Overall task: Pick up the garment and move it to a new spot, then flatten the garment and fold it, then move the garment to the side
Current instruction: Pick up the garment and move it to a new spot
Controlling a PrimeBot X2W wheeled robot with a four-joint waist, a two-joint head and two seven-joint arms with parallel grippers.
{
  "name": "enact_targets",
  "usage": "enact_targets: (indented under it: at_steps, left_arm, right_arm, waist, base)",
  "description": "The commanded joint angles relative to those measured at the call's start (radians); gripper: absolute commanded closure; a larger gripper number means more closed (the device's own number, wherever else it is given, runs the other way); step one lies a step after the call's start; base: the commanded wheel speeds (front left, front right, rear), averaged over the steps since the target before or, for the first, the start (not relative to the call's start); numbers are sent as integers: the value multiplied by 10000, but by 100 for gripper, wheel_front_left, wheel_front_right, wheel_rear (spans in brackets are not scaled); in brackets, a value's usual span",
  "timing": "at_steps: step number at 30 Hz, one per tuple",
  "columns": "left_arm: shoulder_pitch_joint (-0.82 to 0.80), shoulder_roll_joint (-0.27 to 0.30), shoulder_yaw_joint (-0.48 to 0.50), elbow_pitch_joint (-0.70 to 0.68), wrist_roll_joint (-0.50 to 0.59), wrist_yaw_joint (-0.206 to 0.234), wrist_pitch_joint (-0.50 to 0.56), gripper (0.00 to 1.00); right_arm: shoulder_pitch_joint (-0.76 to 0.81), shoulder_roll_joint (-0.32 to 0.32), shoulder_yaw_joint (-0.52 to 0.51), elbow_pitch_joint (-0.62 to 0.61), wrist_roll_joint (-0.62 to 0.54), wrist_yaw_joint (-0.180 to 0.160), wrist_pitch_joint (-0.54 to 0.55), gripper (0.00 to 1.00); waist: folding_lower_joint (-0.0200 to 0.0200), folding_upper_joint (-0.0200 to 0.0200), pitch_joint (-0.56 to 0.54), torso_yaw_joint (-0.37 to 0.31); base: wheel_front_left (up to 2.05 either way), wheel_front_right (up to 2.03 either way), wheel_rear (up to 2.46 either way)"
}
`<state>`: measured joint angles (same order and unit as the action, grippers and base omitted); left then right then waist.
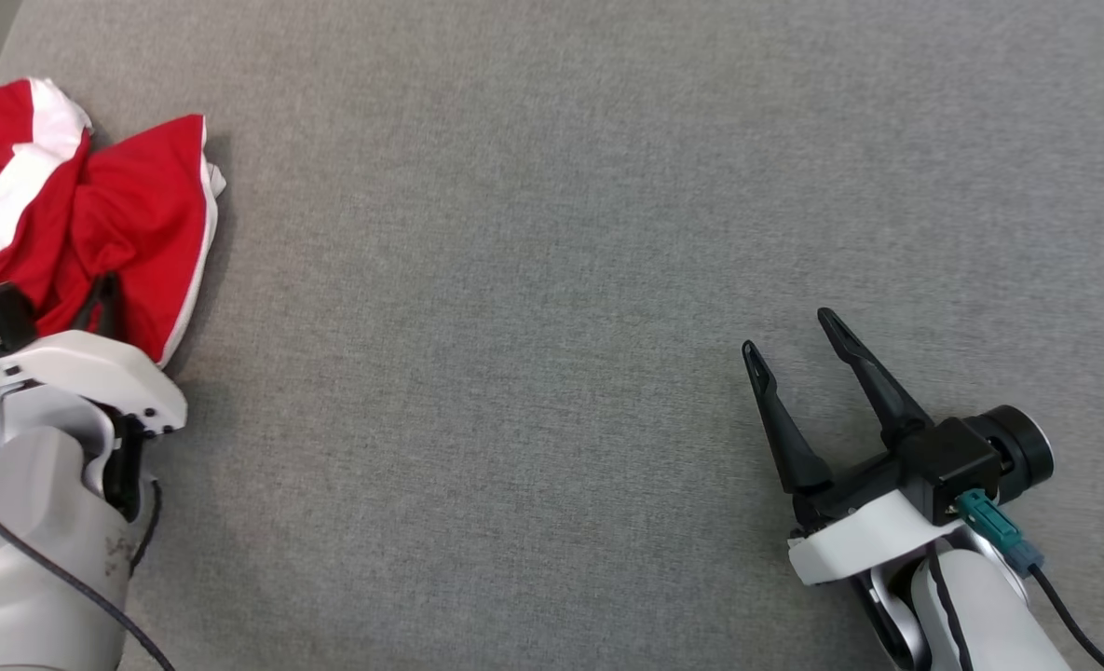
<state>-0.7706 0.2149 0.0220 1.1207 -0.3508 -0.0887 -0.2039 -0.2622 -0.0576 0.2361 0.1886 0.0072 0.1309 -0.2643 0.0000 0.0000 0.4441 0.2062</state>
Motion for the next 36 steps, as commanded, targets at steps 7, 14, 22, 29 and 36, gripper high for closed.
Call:
enact_targets:
  at_steps: [7, 14, 22, 29, 36]
  left_arm:
    - [438, 461, 337, -994, 35, 79, -608, 100]
    - [1350, 448, 522, -3316, 479, 234, -617, 100]
    - [2072, 304, 59, -5029, 920, 173, -517, 100]
    - [2548, -98, -580, -6824, 1028, 167, 265, 100]
    - [2563, -777, -1126, -8245, 605, 84, 1188, 100]
  right_arm:
    - [482, 47, 51, 4, 522, -3, 2, 0]
    - [946, 41, 182, -98, 1207, -3, 2, 0]
    - [1333, 42, 341, -160, 1708, -3, 2, 0]
    - [1591, 41, 353, -219, 1960, -3, 2, 0]
    - [1758, 43, 252, -269, 2044, -3, 2, 0]
  waist:
    - [0, 0, -1156, -646]
    - [0, 0, -2278, -1302]
    - [0, 0, -3247, -2444]
    - [0, 0, -3698, -3620]
    - [0, 0, -3839, -4631]
  base:
    - [0, 0, 0]
    - [0, 0, 0]
    - [0, 0, 0]
    - [0, 0, 0]
    - [0, 0, 0]
